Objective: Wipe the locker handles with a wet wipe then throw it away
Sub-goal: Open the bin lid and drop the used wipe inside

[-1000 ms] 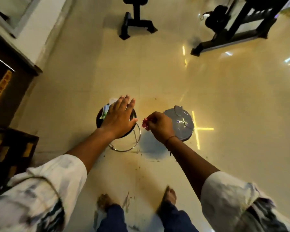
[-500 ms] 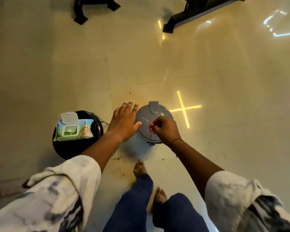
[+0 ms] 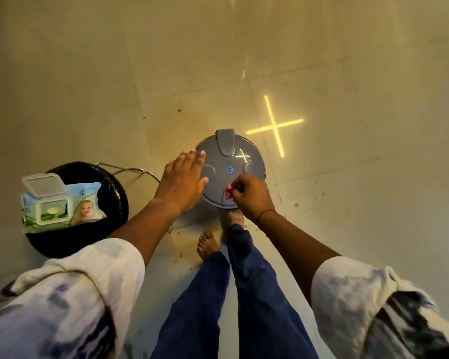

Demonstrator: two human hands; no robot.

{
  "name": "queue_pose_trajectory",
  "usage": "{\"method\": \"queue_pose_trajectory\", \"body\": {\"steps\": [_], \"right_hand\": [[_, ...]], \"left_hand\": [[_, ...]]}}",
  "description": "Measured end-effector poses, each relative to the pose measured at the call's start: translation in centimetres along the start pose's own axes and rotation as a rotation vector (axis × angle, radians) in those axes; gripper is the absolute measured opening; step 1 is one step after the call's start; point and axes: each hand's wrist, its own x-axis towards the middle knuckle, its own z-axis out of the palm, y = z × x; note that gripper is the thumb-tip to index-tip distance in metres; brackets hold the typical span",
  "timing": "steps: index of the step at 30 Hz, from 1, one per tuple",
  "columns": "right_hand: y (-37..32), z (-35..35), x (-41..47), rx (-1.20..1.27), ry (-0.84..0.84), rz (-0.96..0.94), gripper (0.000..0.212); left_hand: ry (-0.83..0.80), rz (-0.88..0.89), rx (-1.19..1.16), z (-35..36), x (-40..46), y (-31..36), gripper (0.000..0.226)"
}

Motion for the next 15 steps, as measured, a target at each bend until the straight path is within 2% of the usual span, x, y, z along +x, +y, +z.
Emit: {"method": "queue_pose_trajectory", "body": {"steps": [10, 15], "right_hand": [[0.5, -0.6, 2.7, -0.021, -0.033, 0.018, 0.01], [-0.5, -0.9, 3.0, -0.052, 0.078, -0.1, 0.004]], "left_hand": [[-0.028, -0.055, -0.072, 0.8, 1.8, -0.4, 0.07], [-0.005, -0.122, -0.141, 0.8, 1.6, -1.4, 0.088]]}}
